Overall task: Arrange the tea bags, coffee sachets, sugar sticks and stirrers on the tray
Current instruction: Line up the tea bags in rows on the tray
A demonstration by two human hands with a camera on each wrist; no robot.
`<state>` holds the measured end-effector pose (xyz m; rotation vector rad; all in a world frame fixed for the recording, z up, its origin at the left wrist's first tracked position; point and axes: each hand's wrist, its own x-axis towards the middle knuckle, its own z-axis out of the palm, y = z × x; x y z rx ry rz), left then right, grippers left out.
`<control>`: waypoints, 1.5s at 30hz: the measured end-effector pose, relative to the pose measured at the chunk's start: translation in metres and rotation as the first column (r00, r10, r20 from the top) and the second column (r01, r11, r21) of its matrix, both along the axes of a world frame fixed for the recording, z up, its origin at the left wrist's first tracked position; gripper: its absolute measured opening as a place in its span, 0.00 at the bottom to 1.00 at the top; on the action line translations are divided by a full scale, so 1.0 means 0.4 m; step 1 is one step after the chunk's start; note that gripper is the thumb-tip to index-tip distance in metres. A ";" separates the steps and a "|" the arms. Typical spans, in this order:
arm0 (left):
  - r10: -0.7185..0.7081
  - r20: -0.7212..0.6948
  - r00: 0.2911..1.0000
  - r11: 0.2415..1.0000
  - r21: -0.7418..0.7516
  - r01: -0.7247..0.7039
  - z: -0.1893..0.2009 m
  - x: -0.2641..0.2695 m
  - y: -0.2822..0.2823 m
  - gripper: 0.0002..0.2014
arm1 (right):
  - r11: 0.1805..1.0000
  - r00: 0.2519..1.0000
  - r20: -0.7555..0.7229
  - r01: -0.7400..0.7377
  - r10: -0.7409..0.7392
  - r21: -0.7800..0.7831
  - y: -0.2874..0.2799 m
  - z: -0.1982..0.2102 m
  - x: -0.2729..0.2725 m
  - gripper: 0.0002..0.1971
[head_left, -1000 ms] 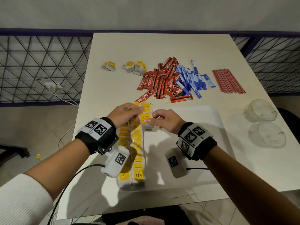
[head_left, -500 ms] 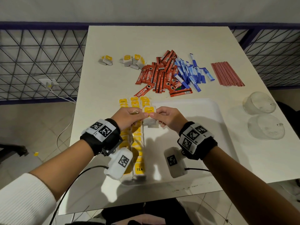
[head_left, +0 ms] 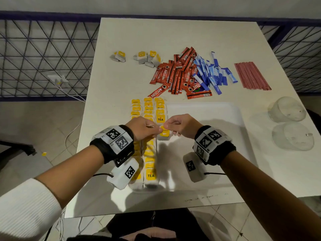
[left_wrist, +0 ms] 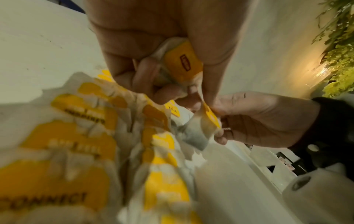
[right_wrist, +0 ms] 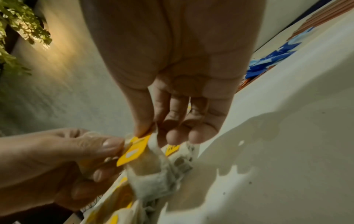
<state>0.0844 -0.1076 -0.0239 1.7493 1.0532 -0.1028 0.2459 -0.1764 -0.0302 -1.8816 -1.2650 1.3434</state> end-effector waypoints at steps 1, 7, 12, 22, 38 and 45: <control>0.019 -0.004 1.000 0.999 0.028 -0.019 0.007 -0.002 0.003 0.08 | 1.000 1.000 0.016 -0.025 0.025 -0.010 0.003 -0.003 -0.001 0.13; 0.179 -0.026 0.983 0.982 0.061 -0.177 0.013 -0.034 0.038 0.05 | 0.996 0.992 0.099 -0.072 0.076 -0.049 0.027 -0.033 -0.007 0.15; 0.241 -0.030 0.970 0.970 0.027 -0.241 0.022 -0.044 0.044 0.05 | 0.999 0.989 0.142 -0.034 0.035 -0.015 0.055 -0.042 -0.008 0.12; 0.288 -0.009 0.958 0.955 -0.070 -0.288 0.022 -0.049 0.048 0.04 | 0.992 0.986 0.112 0.122 -0.126 0.042 0.088 -0.052 -0.009 0.07; 0.288 -0.032 0.957 0.953 -0.091 -0.290 0.012 -0.027 0.072 0.06 | 0.955 0.912 0.393 -0.211 0.116 0.209 0.002 -0.077 -0.027 0.11; 0.344 0.105 0.933 0.898 -0.328 -0.294 0.013 -0.029 0.070 0.09 | 0.982 0.916 0.391 -0.150 0.095 0.114 0.016 -0.083 -0.039 0.12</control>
